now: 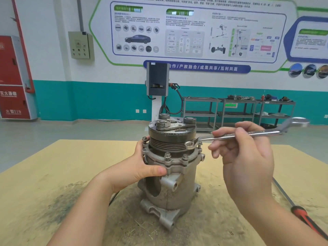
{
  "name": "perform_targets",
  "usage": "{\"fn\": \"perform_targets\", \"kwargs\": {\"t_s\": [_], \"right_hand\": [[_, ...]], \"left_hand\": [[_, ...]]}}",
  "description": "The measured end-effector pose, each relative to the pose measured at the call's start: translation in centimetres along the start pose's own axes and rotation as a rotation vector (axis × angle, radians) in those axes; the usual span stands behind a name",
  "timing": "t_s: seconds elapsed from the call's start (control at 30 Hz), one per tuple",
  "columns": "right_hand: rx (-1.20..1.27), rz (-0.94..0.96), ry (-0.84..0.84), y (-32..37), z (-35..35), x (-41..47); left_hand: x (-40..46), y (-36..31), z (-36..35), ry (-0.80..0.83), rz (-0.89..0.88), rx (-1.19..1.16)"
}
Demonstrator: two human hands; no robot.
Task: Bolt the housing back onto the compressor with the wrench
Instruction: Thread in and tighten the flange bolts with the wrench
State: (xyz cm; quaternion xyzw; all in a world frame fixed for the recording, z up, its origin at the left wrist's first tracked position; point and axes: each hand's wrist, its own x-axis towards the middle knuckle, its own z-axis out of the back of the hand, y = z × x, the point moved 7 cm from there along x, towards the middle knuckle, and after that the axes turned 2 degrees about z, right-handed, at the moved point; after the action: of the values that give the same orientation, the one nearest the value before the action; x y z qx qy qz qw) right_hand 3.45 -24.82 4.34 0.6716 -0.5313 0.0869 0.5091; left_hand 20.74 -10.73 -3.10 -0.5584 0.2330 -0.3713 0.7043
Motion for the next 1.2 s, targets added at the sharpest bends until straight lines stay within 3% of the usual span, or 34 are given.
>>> {"fn": "perform_targets", "kwargs": {"t_s": [0.1, 0.27, 0.33, 0.5, 0.63, 0.83, 0.87, 0.9, 0.93, 0.97, 1.03, 1.1, 1.2], "right_hand": [[0.151, -0.304, -0.090, -3.1, 1.4, 0.6], [0.222, -0.404, -0.031, -4.9, 1.6, 0.9], [0.194, -0.297, 0.059, -4.4, 1.5, 0.9], [0.011, 0.299, 0.230, -1.8, 0.8, -1.6], [-0.146, 0.567, 0.382, -0.4, -0.5, -3.3], [-0.782, 0.873, 0.645, -0.1, -4.1, -6.7], [-0.867, 0.768, 0.702, -0.6, -5.0, -6.1], [-0.869, 0.541, 0.745, -1.0, -5.4, -5.1], [-0.812, 0.351, 0.698, -1.2, -5.5, -4.4], [-0.609, 0.280, 0.598, -0.9, -4.7, -3.9], [-0.284, 0.248, 0.210, 0.7, -1.7, -2.8], [-0.082, 0.065, 0.056, -0.3, 0.6, -2.1], [0.043, -0.155, -0.010, -1.9, 1.1, -0.8]], "left_hand": [[0.0, -0.1, -0.1, 0.005, -0.004, -0.005], [0.0, -0.2, -0.1, 0.000, 0.005, 0.005], [-0.1, -0.3, -0.1, -0.003, 0.007, 0.007], [-0.1, -0.4, -0.2, -0.001, 0.003, 0.013], [-0.1, -0.5, -0.2, 0.000, 0.001, 0.017], [-0.2, -0.2, -0.1, -0.002, -0.001, 0.002], [-0.2, -0.2, -0.1, -0.004, -0.005, 0.008], [-0.2, -0.2, -0.1, -0.006, -0.003, 0.011], [-0.2, -0.2, -0.1, -0.010, 0.003, 0.017], [-0.2, -0.3, -0.1, -0.011, 0.010, 0.025], [-0.2, -0.3, -0.2, -0.006, 0.014, 0.034], [-0.2, -0.3, -0.1, -0.004, 0.020, 0.039], [-0.2, -0.4, -0.2, -0.002, 0.020, 0.041]]}}
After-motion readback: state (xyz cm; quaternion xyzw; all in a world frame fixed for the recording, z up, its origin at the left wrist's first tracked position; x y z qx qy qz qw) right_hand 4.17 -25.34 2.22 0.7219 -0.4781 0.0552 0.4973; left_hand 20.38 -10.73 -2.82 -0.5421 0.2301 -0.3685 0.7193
